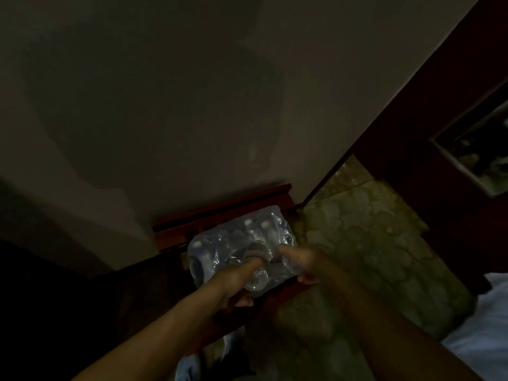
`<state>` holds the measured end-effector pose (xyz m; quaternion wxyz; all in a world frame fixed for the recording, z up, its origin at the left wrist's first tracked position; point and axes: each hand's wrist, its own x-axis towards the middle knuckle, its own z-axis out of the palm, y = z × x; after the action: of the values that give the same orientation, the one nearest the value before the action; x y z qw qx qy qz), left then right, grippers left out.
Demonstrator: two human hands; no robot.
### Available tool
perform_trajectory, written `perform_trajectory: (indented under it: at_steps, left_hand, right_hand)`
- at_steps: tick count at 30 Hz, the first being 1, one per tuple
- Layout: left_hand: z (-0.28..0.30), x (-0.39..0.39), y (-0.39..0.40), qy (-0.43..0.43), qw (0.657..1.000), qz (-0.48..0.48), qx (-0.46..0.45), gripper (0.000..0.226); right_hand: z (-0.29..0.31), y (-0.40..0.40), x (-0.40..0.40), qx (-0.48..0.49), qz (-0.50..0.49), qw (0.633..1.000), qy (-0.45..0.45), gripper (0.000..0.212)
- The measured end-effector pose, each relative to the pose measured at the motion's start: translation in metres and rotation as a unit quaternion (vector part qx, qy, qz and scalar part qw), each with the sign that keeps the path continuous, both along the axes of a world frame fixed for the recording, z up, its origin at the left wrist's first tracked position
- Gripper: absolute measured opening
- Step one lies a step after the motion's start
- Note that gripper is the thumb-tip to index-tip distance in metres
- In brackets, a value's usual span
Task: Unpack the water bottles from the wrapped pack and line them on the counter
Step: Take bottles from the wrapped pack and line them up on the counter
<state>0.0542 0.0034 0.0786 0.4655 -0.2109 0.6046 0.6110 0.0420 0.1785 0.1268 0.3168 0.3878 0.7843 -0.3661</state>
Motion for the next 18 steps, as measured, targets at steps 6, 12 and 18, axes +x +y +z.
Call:
perform_trajectory:
  at_steps: [6, 12, 18]
  left_hand:
    - [0.037, -0.010, -0.015, 0.123, 0.992, 0.001, 0.007, 0.051]
    - [0.091, -0.023, -0.030, 0.178, 0.976, 0.075, 0.102, 0.044]
    - [0.152, -0.028, -0.050, 0.313, 0.935, 0.086, 0.145, 0.041]
  right_hand:
    - [0.041, -0.003, 0.001, -0.047, -0.059, 0.995, 0.066, 0.033]
    - [0.082, -0.021, -0.003, -0.150, -0.146, 0.960, 0.185, 0.031]
    - [0.131, -0.043, -0.011, -0.279, -0.165, 0.899, 0.294, 0.050]
